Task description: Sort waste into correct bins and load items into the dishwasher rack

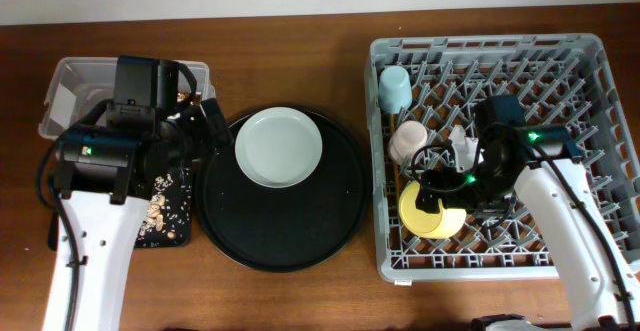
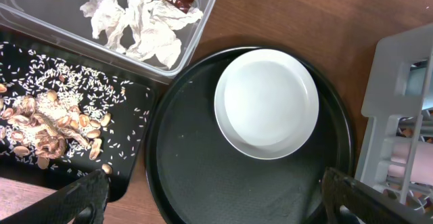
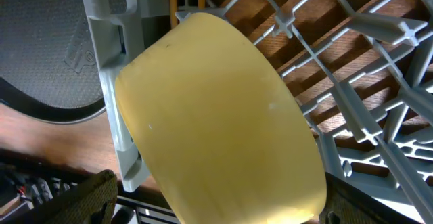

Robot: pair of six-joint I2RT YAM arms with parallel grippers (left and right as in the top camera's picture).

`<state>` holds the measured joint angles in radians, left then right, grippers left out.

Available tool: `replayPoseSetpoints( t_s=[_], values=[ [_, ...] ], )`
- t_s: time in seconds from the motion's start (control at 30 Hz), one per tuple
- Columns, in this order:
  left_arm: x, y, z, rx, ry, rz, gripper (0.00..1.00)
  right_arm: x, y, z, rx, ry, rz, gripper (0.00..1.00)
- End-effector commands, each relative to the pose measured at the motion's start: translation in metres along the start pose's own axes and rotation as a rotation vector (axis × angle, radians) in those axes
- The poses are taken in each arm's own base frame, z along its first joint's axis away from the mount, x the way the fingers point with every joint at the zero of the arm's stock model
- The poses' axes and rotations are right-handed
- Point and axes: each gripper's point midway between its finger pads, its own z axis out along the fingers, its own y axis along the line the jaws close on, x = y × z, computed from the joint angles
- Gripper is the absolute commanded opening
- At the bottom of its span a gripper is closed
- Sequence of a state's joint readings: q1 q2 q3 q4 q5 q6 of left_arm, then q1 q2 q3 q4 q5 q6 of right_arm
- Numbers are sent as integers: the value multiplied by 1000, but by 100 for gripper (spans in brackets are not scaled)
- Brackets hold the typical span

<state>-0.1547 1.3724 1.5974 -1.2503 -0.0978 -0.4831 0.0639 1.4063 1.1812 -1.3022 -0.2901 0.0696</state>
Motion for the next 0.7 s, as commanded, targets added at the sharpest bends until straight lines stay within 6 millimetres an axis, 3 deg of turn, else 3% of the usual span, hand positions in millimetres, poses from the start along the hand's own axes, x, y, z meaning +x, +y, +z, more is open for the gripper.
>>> replayPoseSetpoints(
  t_s=[0.0, 0.17, 0.3, 0.37, 0.57, 0.67],
  values=[
    [-3, 0, -6, 5, -19, 3, 99, -1, 1, -1, -14, -14, -11, 96],
    [-3, 0, -6, 5, -19, 3, 99, -6, 0, 2, -12, -32, -39, 98],
    [-3, 0, -6, 5, -19, 3, 99, 1, -3, 18, -25, -6, -31, 98],
    [-3, 0, -6, 4, -19, 3, 99, 2, -3, 18, -27, -4, -30, 82],
    [-3, 0, -6, 5, -19, 3, 99, 6, 10, 15, -95, 12, -27, 71],
    [-3, 0, -6, 4, -19, 3, 99, 3, 15, 1, -103, 1, -31, 62]
  ],
)
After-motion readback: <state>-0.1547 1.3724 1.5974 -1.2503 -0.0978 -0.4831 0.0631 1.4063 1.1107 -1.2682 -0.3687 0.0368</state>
